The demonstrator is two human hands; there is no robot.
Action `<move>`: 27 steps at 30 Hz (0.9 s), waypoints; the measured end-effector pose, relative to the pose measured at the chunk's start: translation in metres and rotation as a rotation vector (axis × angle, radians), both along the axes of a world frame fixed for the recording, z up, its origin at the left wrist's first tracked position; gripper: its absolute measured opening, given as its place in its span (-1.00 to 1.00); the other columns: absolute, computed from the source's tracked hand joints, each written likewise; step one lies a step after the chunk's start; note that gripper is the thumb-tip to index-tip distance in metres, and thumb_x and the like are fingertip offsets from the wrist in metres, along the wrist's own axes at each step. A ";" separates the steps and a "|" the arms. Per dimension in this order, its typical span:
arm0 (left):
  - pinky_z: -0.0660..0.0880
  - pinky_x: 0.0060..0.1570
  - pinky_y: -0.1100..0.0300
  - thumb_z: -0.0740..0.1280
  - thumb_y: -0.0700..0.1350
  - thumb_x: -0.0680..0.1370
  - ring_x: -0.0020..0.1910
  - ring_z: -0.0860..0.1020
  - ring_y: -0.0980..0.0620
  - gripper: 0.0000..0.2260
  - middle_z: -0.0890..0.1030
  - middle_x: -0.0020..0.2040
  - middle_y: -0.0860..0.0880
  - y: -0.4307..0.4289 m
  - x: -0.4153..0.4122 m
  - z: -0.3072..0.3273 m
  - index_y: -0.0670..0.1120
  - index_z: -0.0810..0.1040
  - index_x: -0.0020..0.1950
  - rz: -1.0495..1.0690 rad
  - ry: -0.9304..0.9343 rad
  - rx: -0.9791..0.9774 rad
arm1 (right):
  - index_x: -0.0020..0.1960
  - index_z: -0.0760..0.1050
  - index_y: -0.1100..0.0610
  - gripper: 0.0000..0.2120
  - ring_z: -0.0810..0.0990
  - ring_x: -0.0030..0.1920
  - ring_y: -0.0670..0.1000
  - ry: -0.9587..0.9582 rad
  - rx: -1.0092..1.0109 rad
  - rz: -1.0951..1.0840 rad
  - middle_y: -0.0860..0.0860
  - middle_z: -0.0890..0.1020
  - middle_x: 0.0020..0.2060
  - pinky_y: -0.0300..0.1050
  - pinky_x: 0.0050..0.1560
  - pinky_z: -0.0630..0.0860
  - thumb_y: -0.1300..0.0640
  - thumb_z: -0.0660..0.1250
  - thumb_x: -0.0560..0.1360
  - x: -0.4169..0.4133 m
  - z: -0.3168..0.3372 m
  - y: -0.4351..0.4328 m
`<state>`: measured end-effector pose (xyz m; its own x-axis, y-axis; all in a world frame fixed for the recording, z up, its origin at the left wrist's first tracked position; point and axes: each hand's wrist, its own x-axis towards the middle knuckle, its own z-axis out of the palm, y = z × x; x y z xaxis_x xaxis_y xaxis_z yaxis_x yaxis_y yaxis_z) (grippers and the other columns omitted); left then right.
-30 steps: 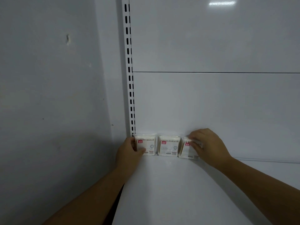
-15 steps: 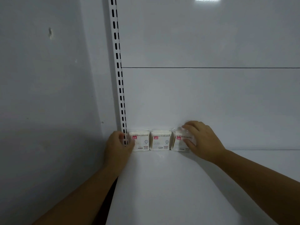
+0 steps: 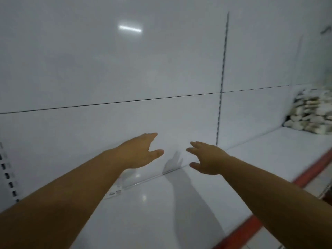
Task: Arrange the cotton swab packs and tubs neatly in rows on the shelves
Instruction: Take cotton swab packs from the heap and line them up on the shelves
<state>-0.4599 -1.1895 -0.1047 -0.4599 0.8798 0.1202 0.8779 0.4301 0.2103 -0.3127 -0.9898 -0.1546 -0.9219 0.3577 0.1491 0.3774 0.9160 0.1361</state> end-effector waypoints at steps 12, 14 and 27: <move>-0.12 0.52 -0.05 0.00 0.28 0.61 0.57 -0.14 0.01 -0.38 -0.07 0.60 0.01 0.326 0.254 -0.003 0.03 -0.02 0.59 -0.231 0.125 -0.149 | 0.57 -0.02 0.05 -0.30 -0.09 0.55 0.07 -0.034 0.024 -0.407 0.07 -0.02 0.57 0.13 0.52 -0.04 -0.25 0.10 0.57 0.303 0.026 0.212; -0.14 0.52 -0.04 -0.01 0.23 0.64 0.57 -0.14 0.02 -0.43 -0.09 0.60 0.00 0.370 0.293 0.006 0.04 -0.02 0.59 -0.292 0.161 -0.151 | 0.57 -0.02 0.04 -0.32 -0.07 0.55 0.06 -0.027 0.002 -0.447 0.05 0.00 0.56 0.13 0.51 -0.02 -0.25 0.08 0.58 0.342 0.032 0.246; 0.08 0.46 0.04 0.00 0.24 0.63 0.54 0.11 -0.04 -0.44 0.10 0.58 -0.01 0.659 0.389 0.017 0.04 0.07 0.58 -0.515 0.062 -0.105 | 0.56 0.00 -0.10 -0.36 -0.04 0.55 0.05 -0.056 -0.023 -0.628 -0.03 -0.02 0.57 0.14 0.50 0.01 -0.26 0.10 0.57 0.473 0.021 0.498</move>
